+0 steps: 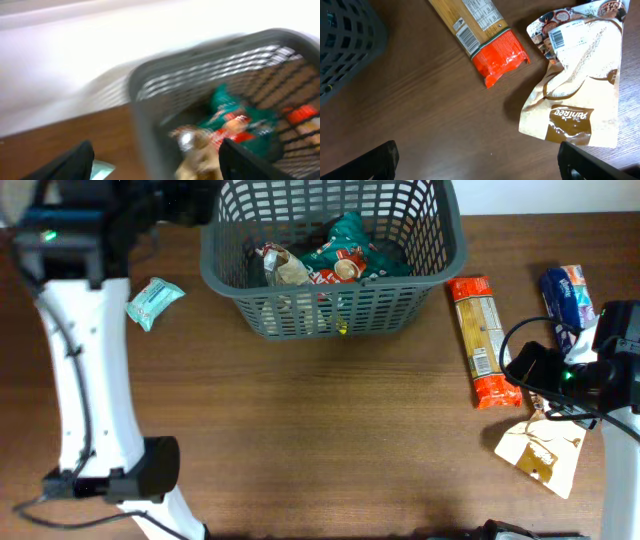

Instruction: Pack container

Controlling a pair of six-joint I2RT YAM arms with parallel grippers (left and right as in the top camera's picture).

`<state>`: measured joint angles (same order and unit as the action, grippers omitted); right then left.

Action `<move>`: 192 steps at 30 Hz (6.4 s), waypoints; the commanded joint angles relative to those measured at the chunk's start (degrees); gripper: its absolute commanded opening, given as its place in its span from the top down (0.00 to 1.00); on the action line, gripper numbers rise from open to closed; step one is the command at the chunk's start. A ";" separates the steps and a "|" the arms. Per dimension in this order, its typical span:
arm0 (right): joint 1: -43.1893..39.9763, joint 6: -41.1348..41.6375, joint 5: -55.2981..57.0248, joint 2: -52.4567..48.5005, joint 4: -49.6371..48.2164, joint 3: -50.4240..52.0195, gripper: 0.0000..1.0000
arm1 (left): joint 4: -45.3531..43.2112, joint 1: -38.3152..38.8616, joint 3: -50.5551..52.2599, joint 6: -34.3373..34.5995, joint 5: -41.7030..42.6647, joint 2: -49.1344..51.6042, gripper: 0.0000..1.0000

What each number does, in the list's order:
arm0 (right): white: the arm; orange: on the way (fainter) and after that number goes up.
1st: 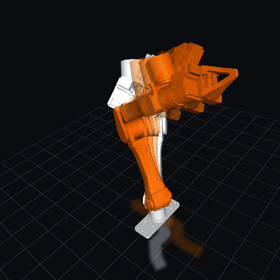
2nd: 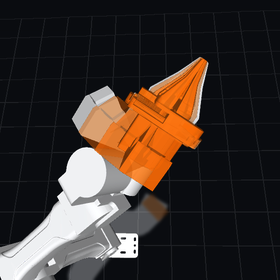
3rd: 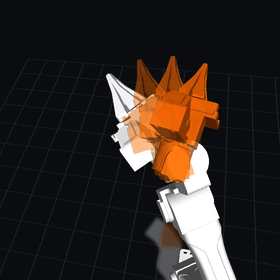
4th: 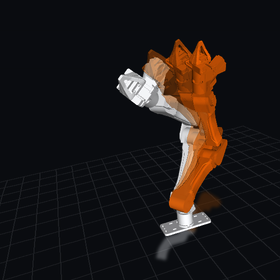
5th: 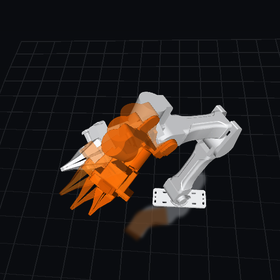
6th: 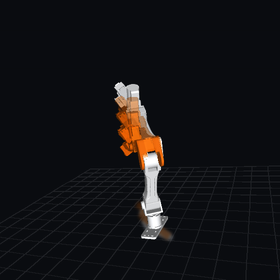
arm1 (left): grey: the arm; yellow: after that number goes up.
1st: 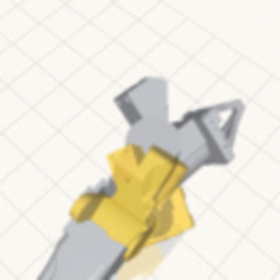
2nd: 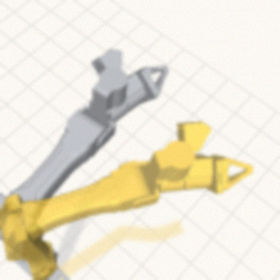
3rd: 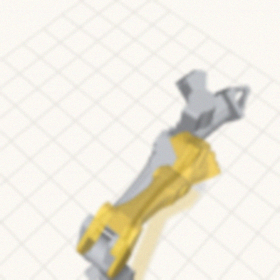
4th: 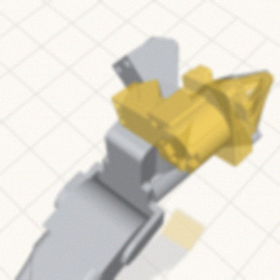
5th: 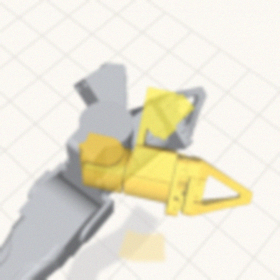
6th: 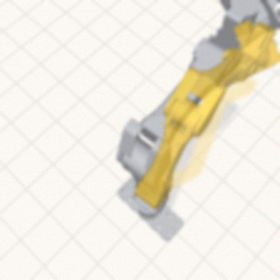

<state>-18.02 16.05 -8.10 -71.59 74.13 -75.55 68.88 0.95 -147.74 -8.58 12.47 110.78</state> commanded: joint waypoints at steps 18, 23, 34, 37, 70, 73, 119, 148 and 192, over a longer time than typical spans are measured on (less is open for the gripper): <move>-0.37 -0.09 -0.52 0.17 1.09 -1.29 0.01 | 6.19 -12.63 -0.04 -31.65 -14.16 24.90 0.18; -0.37 -0.09 -0.52 0.17 2.21 -1.29 0.01 | 6.14 -13.44 -0.04 -30.99 -14.60 30.23 0.13; -0.37 -0.07 -0.98 0.17 3.28 -1.29 0.01 | 8.09 -16.70 -0.04 -30.10 -9.79 37.13 0.08; -0.37 -0.07 -0.98 0.17 3.48 -1.29 0.01 | 8.17 -17.57 -0.04 -31.04 -8.04 38.56 0.09; -0.37 -0.07 -7.82 0.17 3.52 -1.29 0.01 | 19.93 -18.03 -28.09 -17.86 1.05 45.62 0.98; -0.37 -0.09 -7.80 0.17 3.48 -1.29 0.01 | 18.53 -17.94 -31.95 -14.36 11.30 38.40 0.98; -0.37 -0.13 -7.80 0.17 4.22 -1.27 0.01 | -3.76 13.05 2.73 -16.50 6.80 20.81 0.98; -0.37 -4.02 -1.73 0.20 -2.82 -1.49 0.01 | 9.70 12.87 -16.65 -11.08 -4.59 19.85 0.01; 7.96 -23.34 7.34 -56.54 7.72 -39.76 0.01 | 25.07 -22.60 -8.92 1.44 -13.35 -1.90 0.01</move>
<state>-13.10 -4.97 -3.75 -125.93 82.06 -114.59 93.84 -21.37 -156.94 -7.84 -0.71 108.97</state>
